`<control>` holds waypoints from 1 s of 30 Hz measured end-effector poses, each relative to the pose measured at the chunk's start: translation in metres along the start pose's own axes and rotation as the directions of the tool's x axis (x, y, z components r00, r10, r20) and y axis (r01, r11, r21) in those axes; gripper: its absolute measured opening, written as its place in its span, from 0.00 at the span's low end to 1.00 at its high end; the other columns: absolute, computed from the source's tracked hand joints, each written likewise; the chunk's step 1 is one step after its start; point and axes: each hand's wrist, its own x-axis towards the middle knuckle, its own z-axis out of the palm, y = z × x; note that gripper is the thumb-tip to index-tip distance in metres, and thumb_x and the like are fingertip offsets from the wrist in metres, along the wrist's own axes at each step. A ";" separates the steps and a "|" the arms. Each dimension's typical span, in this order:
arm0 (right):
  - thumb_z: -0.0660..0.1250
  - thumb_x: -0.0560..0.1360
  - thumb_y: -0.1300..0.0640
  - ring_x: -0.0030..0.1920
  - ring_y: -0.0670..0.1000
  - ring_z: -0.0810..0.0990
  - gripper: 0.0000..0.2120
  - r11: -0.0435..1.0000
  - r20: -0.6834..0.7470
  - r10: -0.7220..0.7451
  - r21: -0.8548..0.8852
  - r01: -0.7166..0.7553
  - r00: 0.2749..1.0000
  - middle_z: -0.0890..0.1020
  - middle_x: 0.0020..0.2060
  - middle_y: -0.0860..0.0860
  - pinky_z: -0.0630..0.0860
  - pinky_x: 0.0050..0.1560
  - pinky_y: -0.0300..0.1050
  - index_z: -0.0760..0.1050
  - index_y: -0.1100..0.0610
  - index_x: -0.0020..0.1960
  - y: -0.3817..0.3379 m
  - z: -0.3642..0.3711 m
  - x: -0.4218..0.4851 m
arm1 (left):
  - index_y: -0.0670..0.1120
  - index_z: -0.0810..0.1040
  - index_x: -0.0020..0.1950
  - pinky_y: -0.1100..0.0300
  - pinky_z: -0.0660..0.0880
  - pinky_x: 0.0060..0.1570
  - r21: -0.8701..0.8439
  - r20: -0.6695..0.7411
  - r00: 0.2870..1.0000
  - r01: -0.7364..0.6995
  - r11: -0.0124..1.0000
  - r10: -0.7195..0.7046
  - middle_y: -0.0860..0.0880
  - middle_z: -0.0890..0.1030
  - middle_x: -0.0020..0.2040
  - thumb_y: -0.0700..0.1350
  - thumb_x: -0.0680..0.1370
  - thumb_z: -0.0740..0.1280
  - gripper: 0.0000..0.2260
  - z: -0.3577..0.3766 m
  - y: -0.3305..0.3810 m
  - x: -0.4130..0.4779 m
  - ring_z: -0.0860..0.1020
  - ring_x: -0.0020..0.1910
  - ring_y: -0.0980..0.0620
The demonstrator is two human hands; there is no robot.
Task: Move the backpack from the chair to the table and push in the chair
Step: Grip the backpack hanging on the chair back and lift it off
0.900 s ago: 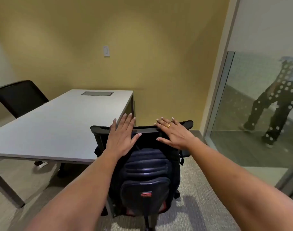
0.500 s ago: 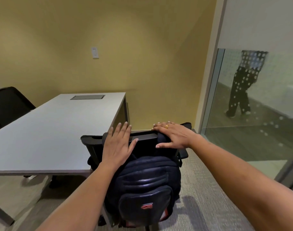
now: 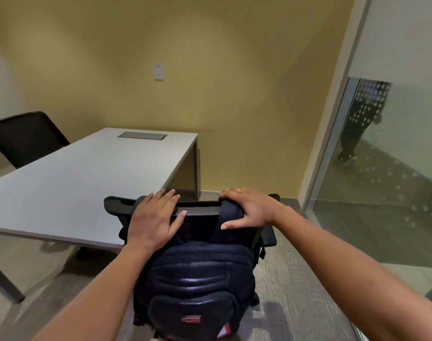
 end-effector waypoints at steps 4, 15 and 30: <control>0.63 0.65 0.30 0.49 0.57 0.75 0.35 0.996 -0.220 0.007 -0.085 -0.026 0.975 0.78 0.49 0.55 0.73 0.51 0.51 0.68 0.57 0.57 -0.003 0.015 -0.013 | 0.41 0.80 0.55 0.47 0.75 0.55 0.011 0.008 1.000 0.029 1.000 -0.029 0.42 0.82 0.54 0.59 0.79 0.43 0.32 0.001 -0.001 -0.001 0.80 0.54 0.41; 0.67 0.68 0.36 0.73 0.47 0.53 0.36 0.977 0.195 -0.193 0.129 0.170 0.962 0.64 0.72 0.52 0.53 0.70 0.42 0.60 0.52 0.68 0.035 -0.015 0.007 | 0.41 0.80 0.55 0.47 0.74 0.56 0.038 -0.022 0.997 0.079 0.996 -0.079 0.42 0.82 0.54 0.59 0.79 0.43 0.31 0.003 -0.005 -0.002 0.79 0.55 0.41; 0.58 0.67 0.31 0.40 0.50 0.65 0.29 0.970 -0.173 -0.205 -0.166 0.176 0.963 0.69 0.36 0.51 0.59 0.38 0.42 0.66 0.60 0.40 0.019 -0.010 -0.012 | 0.40 0.81 0.51 0.52 0.78 0.48 0.076 -0.065 0.996 0.062 0.995 -0.057 0.43 0.83 0.49 0.57 0.78 0.46 0.29 0.000 -0.004 -0.002 0.82 0.48 0.43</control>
